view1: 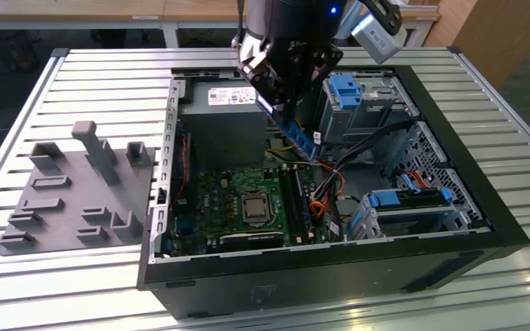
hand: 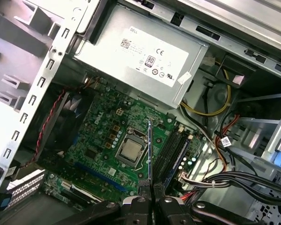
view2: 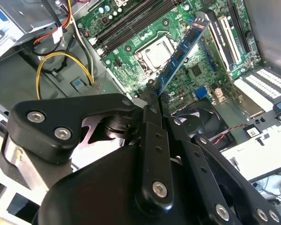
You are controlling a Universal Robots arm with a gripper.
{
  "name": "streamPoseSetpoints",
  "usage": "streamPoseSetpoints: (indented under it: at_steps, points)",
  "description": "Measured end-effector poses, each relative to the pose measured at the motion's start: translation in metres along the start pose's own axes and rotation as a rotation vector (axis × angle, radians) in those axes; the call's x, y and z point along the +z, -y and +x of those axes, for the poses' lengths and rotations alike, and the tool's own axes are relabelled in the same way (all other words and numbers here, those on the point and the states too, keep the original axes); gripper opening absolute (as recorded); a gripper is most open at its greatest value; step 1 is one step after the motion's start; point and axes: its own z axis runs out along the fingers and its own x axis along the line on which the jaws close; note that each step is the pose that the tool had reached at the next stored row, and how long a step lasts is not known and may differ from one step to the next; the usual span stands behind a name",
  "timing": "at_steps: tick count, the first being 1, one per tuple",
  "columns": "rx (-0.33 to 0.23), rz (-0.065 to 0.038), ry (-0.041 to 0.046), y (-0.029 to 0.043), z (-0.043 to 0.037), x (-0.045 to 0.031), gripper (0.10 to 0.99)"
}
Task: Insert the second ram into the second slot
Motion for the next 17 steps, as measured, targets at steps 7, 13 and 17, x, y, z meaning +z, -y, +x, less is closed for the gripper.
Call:
streamPoseSetpoints:
  at_steps: [7,13,17]
  points:
    - [0.032,-0.002,0.0,0.0,0.0,0.0,0.137]
    - [0.059,-0.003,0.0001,0.0,0.0,0.0,0.137]
    - [0.077,-0.004,0.0001,0.0,0.0,0.0,0.137]
